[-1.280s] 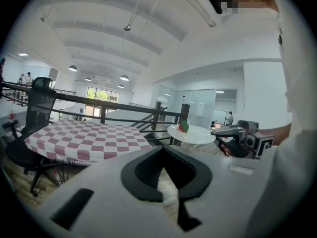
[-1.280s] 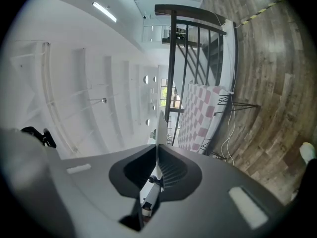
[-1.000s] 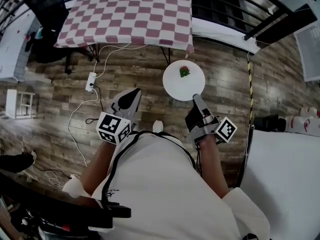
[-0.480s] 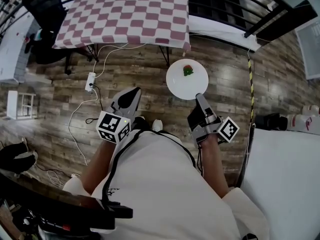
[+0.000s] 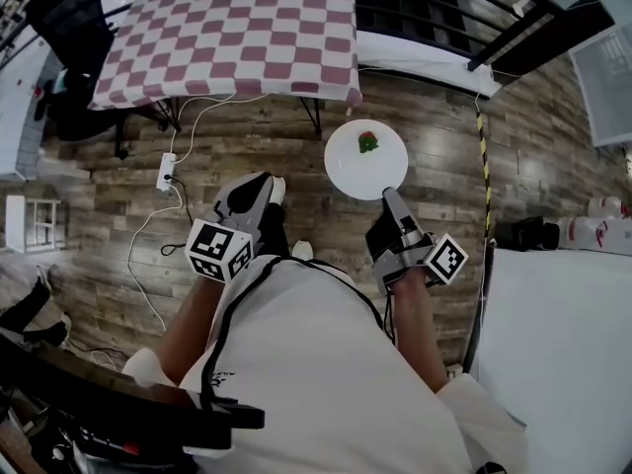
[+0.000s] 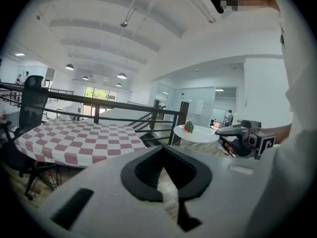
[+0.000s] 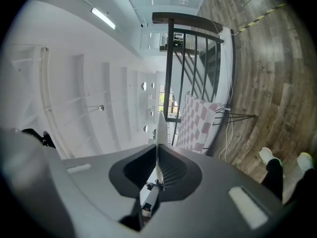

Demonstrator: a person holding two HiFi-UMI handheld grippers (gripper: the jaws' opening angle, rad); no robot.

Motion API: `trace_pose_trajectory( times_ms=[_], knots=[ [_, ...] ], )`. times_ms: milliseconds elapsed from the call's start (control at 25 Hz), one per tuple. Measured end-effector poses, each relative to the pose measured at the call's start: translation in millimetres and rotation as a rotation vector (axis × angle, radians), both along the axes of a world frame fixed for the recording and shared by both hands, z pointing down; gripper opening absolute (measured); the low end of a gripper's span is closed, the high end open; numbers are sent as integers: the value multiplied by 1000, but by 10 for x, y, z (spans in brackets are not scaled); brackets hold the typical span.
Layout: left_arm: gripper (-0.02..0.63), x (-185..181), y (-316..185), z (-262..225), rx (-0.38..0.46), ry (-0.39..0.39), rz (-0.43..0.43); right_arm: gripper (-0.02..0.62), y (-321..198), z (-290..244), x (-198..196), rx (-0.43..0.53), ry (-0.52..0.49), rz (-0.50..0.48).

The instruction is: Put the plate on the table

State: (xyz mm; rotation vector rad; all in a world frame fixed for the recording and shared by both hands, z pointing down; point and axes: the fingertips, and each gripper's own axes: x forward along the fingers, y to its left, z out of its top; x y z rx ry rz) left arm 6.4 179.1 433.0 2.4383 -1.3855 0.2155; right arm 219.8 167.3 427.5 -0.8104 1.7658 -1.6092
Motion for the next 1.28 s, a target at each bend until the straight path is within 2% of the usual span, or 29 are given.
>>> trace_pose_trajectory(
  times_ms=[520, 960, 1280],
  knots=[
    [8, -154, -733, 32, 2, 3, 51, 23, -580, 47, -237, -7, -9, 37],
    [8, -470, -1577, 37, -18, 11, 75, 23, -1422, 18, -558, -17, 6, 53],
    [8, -779, -2430, -44, -12, 11, 148, 23, -2145, -76, -829, -10, 5, 136]
  ],
)
